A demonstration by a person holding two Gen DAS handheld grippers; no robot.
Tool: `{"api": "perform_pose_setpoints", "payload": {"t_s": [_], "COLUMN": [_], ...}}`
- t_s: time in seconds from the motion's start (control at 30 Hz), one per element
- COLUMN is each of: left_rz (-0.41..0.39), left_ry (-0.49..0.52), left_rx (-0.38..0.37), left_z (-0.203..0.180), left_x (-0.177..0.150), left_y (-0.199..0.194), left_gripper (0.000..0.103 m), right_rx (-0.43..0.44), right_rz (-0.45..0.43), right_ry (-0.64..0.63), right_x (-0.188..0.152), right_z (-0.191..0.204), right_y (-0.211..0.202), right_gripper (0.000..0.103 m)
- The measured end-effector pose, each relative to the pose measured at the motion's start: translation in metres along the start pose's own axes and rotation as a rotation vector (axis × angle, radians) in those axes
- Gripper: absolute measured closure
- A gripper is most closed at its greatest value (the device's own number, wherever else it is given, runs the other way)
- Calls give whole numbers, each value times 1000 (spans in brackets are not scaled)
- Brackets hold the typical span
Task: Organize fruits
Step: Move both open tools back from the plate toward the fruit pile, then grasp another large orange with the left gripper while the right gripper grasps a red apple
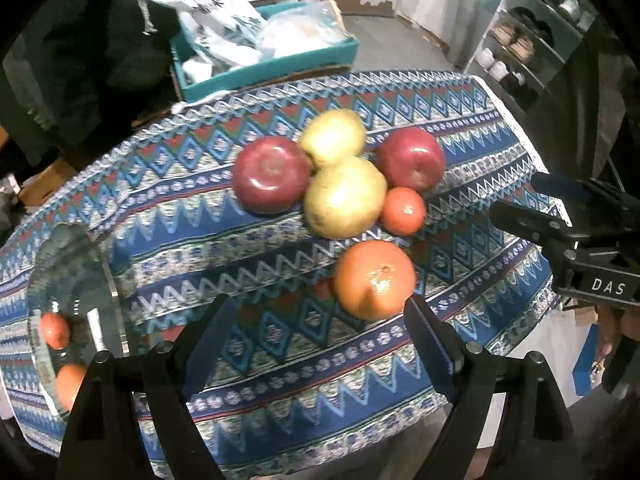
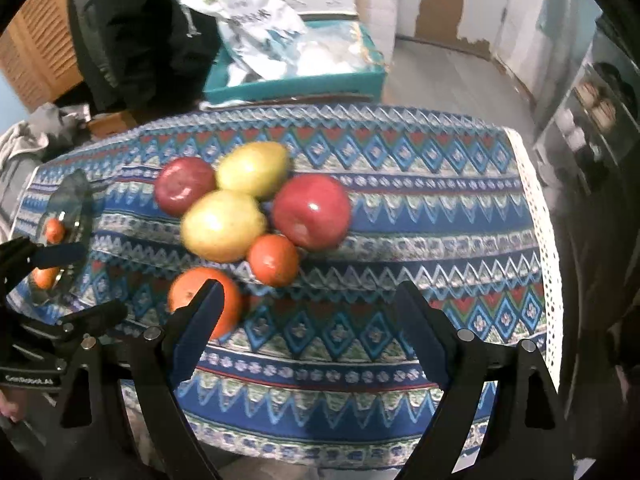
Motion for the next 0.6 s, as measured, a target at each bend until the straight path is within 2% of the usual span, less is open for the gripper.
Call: {"api": "perform_pose_setpoints", "payload": {"t_s": [0.17,0.37,0.6], "left_rz": [40,102,141], "left_ry": [0,-48,-66], "left_rx": [-24,-60,-69], "left_z": [-15,-23,-33], "left_x": [3,4,8], "left_y": [20,46,70], "left_gripper": [16,16,16], "right_rx": [-6,-4,-7], "right_rz": [19,49,83], "right_ry": [38,75,93], "right_x": [-8,-17,-26], "right_z": [-21,-41,-54], "right_y": [7,21,35], "right_gripper": [17,17,17]}}
Point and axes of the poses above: each gripper's, at about its wrist camera, not at the fingertips, and y roughly the way its jaws point, z to its left, x to its top, the point moved 6 cm from there along y, roughly the way its jaws point, and after that the axes turned 6 degrees about x, right-handed, at the moved point
